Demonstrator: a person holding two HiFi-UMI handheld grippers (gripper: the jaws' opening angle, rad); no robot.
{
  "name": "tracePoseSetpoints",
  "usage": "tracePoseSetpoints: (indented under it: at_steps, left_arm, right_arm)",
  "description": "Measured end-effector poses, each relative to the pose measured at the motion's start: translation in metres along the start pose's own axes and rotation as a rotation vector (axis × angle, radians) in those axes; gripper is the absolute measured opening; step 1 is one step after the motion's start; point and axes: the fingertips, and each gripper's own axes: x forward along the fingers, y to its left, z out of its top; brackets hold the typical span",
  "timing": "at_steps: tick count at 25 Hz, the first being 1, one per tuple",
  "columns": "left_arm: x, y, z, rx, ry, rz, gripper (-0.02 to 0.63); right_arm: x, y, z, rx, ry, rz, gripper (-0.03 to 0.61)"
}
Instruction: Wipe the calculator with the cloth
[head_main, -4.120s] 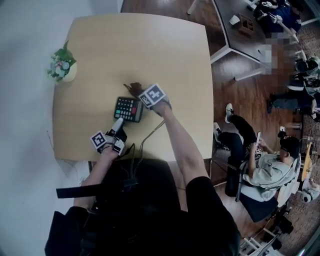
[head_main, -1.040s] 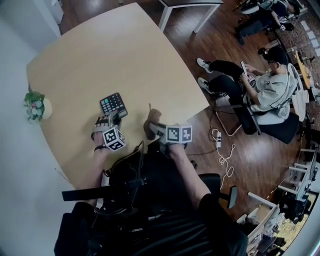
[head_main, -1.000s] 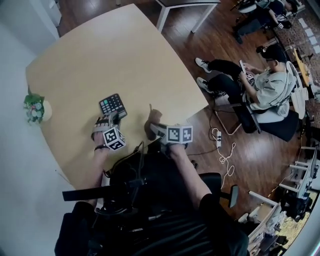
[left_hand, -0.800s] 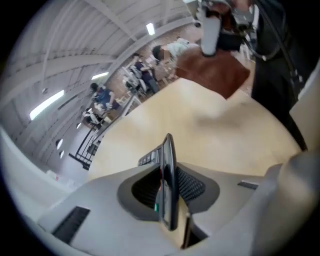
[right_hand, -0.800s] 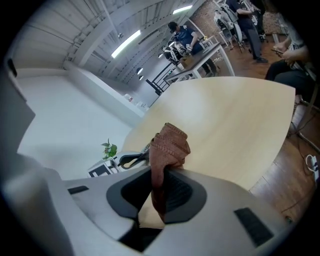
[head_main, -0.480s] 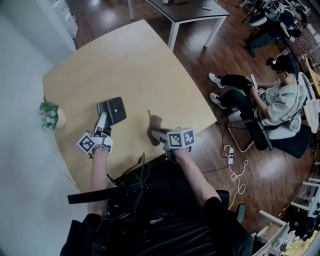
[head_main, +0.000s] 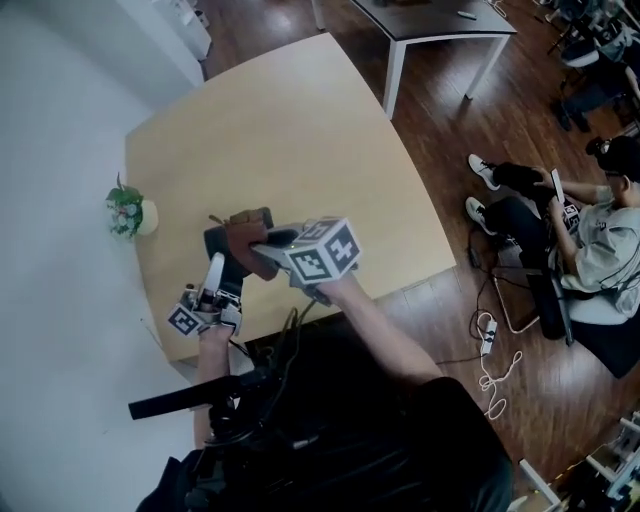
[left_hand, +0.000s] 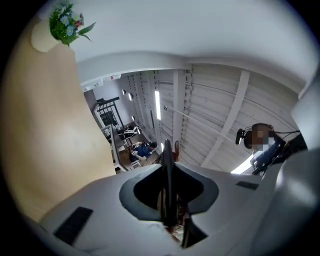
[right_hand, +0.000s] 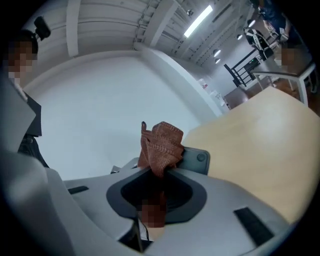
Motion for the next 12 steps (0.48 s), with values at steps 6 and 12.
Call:
tracePoseSetpoints:
  at_steps: [6,12]
  left_arm:
    - [-0.002,-0.018,-0.008,-0.007,-0.049,0.028,0.062]
    - [0.005,-0.009,-0.015,-0.090,-0.126,0.041,0.057]
  right_arm:
    - [-0.025,-0.036,-0.005,0.013,-0.034,-0.035,0.067]
    - [-0.072,-0.102,-0.015,0.063,-0.062,-0.215,0.064]
